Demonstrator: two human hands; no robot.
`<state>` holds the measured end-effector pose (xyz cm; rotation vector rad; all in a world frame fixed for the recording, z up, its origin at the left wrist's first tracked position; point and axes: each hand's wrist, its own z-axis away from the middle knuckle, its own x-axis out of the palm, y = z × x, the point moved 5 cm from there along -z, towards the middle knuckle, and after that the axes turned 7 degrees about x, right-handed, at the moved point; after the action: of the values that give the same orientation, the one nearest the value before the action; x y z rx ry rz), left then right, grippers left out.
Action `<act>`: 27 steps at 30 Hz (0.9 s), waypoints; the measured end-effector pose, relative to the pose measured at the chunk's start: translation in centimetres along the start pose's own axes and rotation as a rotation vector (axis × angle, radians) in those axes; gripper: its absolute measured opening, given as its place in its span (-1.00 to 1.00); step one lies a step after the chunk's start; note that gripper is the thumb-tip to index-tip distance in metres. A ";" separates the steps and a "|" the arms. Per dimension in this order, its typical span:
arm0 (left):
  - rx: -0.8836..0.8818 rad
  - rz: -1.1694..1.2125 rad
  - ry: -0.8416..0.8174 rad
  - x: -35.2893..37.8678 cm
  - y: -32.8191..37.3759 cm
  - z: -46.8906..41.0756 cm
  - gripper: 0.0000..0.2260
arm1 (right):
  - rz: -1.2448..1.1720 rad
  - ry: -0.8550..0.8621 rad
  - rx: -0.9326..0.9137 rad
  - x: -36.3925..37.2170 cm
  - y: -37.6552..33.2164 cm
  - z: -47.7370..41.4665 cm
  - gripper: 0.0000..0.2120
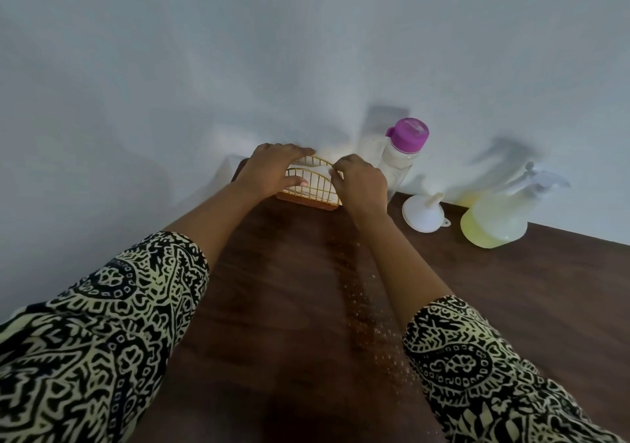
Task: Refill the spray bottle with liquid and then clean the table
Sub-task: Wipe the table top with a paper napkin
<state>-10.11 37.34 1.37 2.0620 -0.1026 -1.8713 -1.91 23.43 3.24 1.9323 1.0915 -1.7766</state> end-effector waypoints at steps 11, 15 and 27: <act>-0.117 0.732 0.121 -4.8 4.3 2.4 -0.44 | -0.654 -0.173 0.054 -8.9 -2.0 -0.7 -0.90; -0.136 1.022 0.195 -6.2 8.5 5.8 -0.92 | -0.822 -0.180 0.138 -12.6 -0.2 3.0 -0.92; -0.642 1.360 -0.061 10.4 29.0 20.4 -0.93 | -0.124 -0.374 0.439 -11.1 15.0 24.1 -0.88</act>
<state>-23.51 2.94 -0.95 0.9612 -0.6310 -0.8837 -8.24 -6.30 5.02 1.6600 0.7496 -2.4875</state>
